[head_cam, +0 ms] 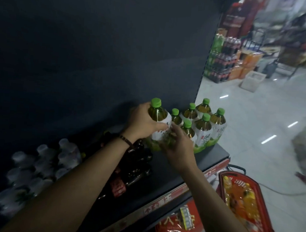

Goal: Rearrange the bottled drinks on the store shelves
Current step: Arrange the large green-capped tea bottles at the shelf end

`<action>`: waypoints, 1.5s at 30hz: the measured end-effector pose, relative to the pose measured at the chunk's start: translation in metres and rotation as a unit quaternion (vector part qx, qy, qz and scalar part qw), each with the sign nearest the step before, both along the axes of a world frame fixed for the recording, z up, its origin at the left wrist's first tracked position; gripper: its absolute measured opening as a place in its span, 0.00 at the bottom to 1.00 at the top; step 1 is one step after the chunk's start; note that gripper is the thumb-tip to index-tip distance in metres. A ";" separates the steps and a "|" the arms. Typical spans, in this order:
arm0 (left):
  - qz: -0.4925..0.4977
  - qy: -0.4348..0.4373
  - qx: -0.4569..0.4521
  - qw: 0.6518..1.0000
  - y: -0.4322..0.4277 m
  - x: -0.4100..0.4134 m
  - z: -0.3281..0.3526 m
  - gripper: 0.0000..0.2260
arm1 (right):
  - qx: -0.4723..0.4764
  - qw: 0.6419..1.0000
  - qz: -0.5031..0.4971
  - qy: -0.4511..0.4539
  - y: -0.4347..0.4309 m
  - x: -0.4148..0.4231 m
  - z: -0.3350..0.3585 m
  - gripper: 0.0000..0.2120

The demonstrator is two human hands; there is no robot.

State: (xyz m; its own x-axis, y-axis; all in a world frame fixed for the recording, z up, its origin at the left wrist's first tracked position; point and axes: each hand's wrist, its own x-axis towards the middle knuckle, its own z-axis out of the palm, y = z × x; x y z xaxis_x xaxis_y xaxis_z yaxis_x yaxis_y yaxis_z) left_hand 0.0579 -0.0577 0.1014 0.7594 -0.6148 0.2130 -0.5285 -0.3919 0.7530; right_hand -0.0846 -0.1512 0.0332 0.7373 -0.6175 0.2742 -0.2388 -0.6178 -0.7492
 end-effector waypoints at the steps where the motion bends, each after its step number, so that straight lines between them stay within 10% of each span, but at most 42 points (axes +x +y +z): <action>1: 0.001 -0.002 0.003 1.000 -0.003 0.007 -0.005 0.30 | 0.006 1.000 0.007 0.010 -0.003 0.001 -0.005 0.33; 35: -0.011 0.044 0.086 0.995 -0.043 0.045 -0.093 0.32 | 0.173 0.977 0.115 0.055 -0.018 0.018 -0.074 0.35; 41: 0.058 0.046 0.087 0.993 -0.031 0.018 -0.078 0.40 | 0.166 0.977 0.133 0.021 -0.024 0.012 -0.082 0.27; 45: 0.161 -0.007 0.043 0.986 0.021 -0.034 -0.061 0.24 | 0.146 0.977 0.154 0.010 -0.015 0.001 -0.094 0.13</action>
